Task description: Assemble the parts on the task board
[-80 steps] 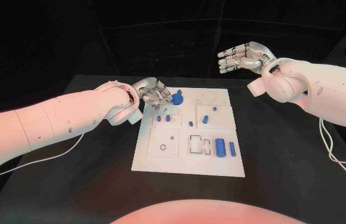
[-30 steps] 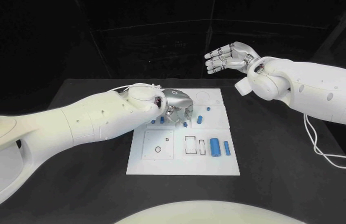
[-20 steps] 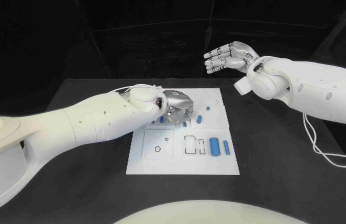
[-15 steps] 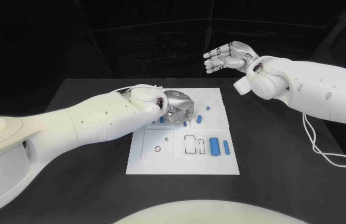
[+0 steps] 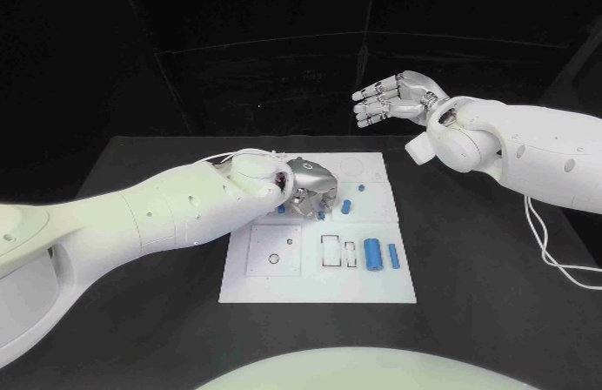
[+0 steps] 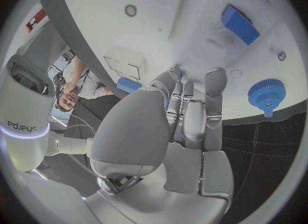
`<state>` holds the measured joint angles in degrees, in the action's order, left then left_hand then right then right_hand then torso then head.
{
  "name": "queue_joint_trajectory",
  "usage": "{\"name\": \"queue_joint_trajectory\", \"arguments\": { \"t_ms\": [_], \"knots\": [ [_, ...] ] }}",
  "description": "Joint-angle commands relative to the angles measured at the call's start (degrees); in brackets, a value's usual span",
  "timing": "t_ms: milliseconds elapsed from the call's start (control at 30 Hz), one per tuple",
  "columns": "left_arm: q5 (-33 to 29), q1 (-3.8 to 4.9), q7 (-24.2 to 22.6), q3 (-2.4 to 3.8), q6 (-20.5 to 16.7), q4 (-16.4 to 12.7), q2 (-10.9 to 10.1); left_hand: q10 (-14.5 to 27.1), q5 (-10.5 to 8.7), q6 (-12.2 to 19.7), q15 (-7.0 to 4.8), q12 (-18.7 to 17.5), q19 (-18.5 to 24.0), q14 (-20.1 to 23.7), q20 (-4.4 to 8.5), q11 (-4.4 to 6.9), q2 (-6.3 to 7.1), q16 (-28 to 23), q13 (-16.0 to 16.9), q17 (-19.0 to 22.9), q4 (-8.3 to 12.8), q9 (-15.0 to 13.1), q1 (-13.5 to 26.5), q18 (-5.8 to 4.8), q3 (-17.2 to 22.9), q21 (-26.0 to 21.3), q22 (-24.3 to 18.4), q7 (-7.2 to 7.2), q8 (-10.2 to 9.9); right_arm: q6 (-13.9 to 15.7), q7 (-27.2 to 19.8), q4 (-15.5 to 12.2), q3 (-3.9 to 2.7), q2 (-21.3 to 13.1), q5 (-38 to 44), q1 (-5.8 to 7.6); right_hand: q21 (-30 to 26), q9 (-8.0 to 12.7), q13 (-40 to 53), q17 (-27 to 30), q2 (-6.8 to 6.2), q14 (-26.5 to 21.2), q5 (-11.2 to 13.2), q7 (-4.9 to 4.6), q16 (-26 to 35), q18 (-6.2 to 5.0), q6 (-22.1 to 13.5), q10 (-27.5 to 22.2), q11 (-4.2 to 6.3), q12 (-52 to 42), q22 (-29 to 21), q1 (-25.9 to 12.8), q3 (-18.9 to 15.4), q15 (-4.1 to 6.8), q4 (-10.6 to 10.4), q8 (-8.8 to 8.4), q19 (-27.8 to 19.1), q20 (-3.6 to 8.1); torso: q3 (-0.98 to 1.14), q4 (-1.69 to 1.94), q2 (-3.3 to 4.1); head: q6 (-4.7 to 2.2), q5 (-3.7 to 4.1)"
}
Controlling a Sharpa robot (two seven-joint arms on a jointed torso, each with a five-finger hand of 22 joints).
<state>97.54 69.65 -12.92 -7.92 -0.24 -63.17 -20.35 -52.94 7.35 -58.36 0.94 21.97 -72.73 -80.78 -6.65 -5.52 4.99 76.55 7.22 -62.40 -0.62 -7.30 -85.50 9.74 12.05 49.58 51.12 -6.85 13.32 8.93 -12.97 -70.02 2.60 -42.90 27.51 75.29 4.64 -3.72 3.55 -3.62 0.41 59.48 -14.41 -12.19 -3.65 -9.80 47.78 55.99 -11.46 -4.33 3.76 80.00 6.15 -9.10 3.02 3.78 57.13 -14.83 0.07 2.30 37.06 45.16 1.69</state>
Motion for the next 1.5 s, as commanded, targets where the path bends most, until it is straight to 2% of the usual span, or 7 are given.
{"name": "queue_joint_trajectory", "arguments": {
  "t_ms": [33,367,733,1233,1500],
  "knots": [
    [0.6,-0.16,0.5,-0.03,1.3,0.3,0.1,-0.5,0.05,-0.5,-0.02,-0.4,0.5,0.5,-0.04,-0.13,-0.09,-0.1,-0.1,0.3,0.0,0.1,0.4,-0.75,0.3,-0.2,-0.1,-0.05,-0.2,-0.5,-0.5,0.0,-0.04,0.1,0.0,0.12,-0.3,0.0,0.0,0.0,0.54,0.0,-0.1,-1.96,-0.1,-0.75,0.3,-0.1,0.29,-0.2,0.0,0.1,-0.1,0.33,0.4,0.34,0.4,0.11,0.0,0.06,-0.01,0.04,0.05],
    [0.8,-0.33,0.9,-0.11,2.0,0.5,0.4,-0.9,0.0,-0.8,-0.06,-0.3,0.5,0.5,-0.03,-0.05,-0.18,0.0,-0.2,0.2,0.2,0.3,0.5,-0.8,0.7,0.1,0.2,-0.13,-0.5,-0.5,-0.4,-0.2,-0.05,-0.1,0.0,0.12,-0.3,0.0,0.0,0.0,0.54,0.0,-0.1,-1.96,-0.1,-0.75,0.3,-0.1,0.29,-0.2,0.0,0.1,-0.1,0.33,0.4,0.34,0.4,0.11,0.0,0.03,0.01,0.08,0.07],
    [2.8,-0.38,2.3,-0.32,4.0,0.3,0.7,-3.1,-0.05,-1.6,-0.53,0.3,-0.7,-0.3,0.36,0.59,-0.62,1.4,-0.2,-1.4,0.6,0.9,0.9,-1.32,2.0,3.1,3.1,-0.31,-1.9,-0.6,-0.3,-0.2,-0.05,0.0,0.0,0.13,-0.3,0.0,0.0,0.0,0.65,0.1,-0.1,-1.98,-0.1,-0.74,0.5,-0.1,0.28,-0.3,0.0,0.0,-0.1,0.32,0.4,0.35,0.5,0.11,0.02,0.08,-0.04,0.23,0.15],
    [8.1,-0.37,5.0,-1.81,5.3,-1.5,0.4,-3.0,-0.13,-0.1,-0.33,-0.4,-0.8,-0.5,0.3,0.29,-0.2,1.8,-0.6,-1.5,0.5,2.7,2.6,-1.42,3.0,3.5,3.7,-1.29,-4.9,-0.7,-0.3,-0.3,-0.05,-0.2,0.0,0.13,-0.4,0.0,0.0,0.0,0.69,0.1,-0.1,-1.99,-0.1,-0.74,0.6,-0.1,0.27,-0.3,0.0,0.0,-0.1,0.32,0.4,0.35,0.5,0.12,0.03,0.13,-0.06,0.38,0.13],
    [10.7,-0.36,6.4,-2.48,5.7,-2.8,0.1,-2.6,-0.16,-0.1,-0.22,-0.5,-0.5,-0.2,0.2,0.16,0.21,1.6,-0.6,-0.8,0.3,3.0,3.2,-1.31,2.9,3.0,3.3,-1.25,-5.3,-0.6,-0.3,-0.4,-0.05,-0.3,0.0,0.13,-0.4,0.0,0.0,0.0,0.69,0.1,-0.1,-1.99,-0.1,-0.74,0.6,-0.1,0.27,-0.3,0.0,0.0,-0.1,0.32,0.4,0.35,0.5,0.12,0.0,0.07,-0.03,0.3,0.09]
  ]
}}
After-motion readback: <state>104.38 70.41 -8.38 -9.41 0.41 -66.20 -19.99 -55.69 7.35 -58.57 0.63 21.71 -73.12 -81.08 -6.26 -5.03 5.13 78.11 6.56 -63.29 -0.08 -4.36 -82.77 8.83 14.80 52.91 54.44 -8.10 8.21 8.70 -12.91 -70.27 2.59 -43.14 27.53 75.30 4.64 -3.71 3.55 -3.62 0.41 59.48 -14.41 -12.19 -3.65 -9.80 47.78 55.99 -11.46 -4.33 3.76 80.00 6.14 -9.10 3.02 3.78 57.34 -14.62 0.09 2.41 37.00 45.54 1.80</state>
